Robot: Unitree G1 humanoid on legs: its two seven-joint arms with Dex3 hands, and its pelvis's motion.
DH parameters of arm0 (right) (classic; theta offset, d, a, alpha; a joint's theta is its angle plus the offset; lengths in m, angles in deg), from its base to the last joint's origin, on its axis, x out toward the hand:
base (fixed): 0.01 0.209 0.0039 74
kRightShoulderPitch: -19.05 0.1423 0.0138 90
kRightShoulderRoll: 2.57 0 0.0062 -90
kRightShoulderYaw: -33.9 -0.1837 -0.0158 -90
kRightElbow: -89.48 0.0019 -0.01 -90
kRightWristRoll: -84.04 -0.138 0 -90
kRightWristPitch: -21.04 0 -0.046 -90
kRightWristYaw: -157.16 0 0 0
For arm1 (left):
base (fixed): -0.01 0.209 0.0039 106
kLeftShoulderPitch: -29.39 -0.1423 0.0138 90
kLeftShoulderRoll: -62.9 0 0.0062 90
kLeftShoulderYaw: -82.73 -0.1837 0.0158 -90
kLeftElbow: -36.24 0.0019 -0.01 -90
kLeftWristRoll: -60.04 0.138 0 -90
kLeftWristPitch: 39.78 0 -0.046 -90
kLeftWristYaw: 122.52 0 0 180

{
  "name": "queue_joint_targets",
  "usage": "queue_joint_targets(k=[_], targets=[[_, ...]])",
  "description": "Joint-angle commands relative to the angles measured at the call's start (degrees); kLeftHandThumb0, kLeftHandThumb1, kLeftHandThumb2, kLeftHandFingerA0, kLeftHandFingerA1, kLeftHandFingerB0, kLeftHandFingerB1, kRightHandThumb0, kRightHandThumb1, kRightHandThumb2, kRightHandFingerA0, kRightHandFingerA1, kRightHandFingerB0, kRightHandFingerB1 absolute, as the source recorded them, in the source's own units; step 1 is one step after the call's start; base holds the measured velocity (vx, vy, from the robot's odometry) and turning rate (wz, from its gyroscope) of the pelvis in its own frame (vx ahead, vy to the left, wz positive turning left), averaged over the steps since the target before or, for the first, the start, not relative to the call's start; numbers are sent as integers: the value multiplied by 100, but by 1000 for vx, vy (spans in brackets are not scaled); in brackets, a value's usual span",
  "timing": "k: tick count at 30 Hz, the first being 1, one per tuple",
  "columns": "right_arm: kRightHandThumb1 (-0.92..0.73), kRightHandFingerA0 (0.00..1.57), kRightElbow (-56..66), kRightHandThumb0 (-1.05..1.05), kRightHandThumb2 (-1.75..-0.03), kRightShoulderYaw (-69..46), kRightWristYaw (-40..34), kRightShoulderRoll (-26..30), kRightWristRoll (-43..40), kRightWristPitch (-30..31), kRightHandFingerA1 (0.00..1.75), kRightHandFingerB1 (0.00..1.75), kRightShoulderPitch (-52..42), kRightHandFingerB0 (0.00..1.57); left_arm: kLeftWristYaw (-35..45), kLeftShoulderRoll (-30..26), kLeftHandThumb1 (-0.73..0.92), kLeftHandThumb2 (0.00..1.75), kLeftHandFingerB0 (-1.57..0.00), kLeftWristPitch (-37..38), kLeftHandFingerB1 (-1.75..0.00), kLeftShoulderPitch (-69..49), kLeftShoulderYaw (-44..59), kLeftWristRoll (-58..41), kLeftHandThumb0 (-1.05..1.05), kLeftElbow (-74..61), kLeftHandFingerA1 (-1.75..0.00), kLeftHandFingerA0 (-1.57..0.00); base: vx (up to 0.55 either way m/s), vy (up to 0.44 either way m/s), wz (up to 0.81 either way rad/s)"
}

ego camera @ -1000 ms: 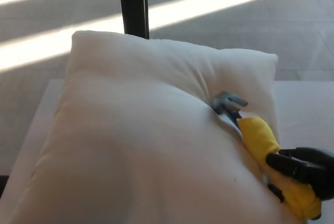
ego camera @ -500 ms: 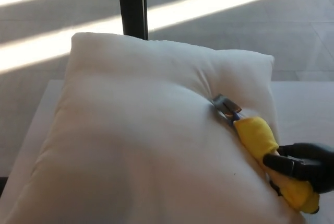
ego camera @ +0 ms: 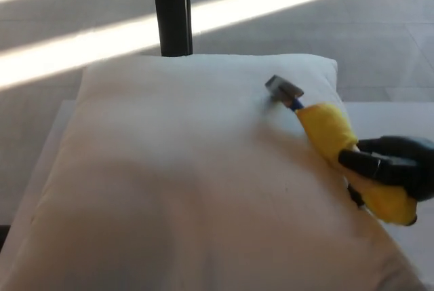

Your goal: A hammer is kept on the right hand side and a pillow is kept on the left hand side on the desk infront of the robot and the robot uses its right hand to pick up the hammer and makes a downward swinging motion to hit the pillow

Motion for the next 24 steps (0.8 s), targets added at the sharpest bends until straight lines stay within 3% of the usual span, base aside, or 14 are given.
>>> queue_joint_targets(k=[1, 3, 4, 6, 7, 11, 16, 21, 22, 24], targets=[[-69, 100, -147, -33, -97, -685, 222, 358, -457, 464, 175, 164, 906, 79, -67, -122, 75, 62, -53, 109, -50, -65, -72, 115, -69, 12, -62, -59, 0, 0, 0], [-62, 103, -283, -33, -105, -810, 272, 430, -425, 493, 175, 158, 1089, 84, -82, -110, 76, 62, -52, 162, -49, -92, -84, 118, -68, 5, -61, -58, 0, 0, 0], [-56, 103, -274, -33, -113, -916, 312, 538, -410, 227, 175, 162, 1138, 82, -127, -107, 75, 63, -52, 179, -50, -101, -89, 125, -68, 7, -61, -59, 0, 0, 0], [-55, 104, -277, -33, -112, -1060, 158, 605, -387, 334, 175, 157, 1240, 87, -78, -110, 75, 62, -53, 199, -52, -112, -77, 100, -68, 20, -62, -59, 0, 0, 0], [-60, 104, -288, -35, -111, -1127, 204, 674, -418, 456, 175, 165, 1297, 81, -42, -120, 76, 63, -52, 183, -52, -116, -86, 101, -69, 17, -64, -57, 0, 0, 0], [-69, 107, -622, -32, -102, -1537, 70, 907, -559, 964, 175, 160, 1531, 81, -192, -129, 77, 63, -56, 231, -51, -110, -129, 161, -67, 42, -63, -62, 0, 0, 0], [-70, 107, -518, -32, -106, -1555, -85, 1085, -333, 735, 175, 175, 1368, 74, -190, -115, 76, 63, -54, 170, -51, -87, -59, 106, -66, 61, -63, -63, 0, 0, 0], [-68, 105, -547, -32, -105, -1724, -458, 1181, -276, 625, 175, 172, 1033, 68, -151, -136, 76, 62, -51, 175, -50, -87, -57, 130, -67, 46, -63, -61, 0, 0, 0], [-69, 101, -585, -31, -116, -1769, -412, 1196, -284, 476, 175, 175, 871, 67, -180, -124, 75, 63, -53, 204, -51, -94, -50, 127, -68, 32, -64, -62, 0, 0, 0], [-64, 101, -622, -33, -118, -1925, -657, 1172, -287, 318, 175, 175, 620, 68, -175, -122, 75, 62, -54, 180, -50, -86, -37, 117, -68, 42, -64, -63, 0, 0, 0]])
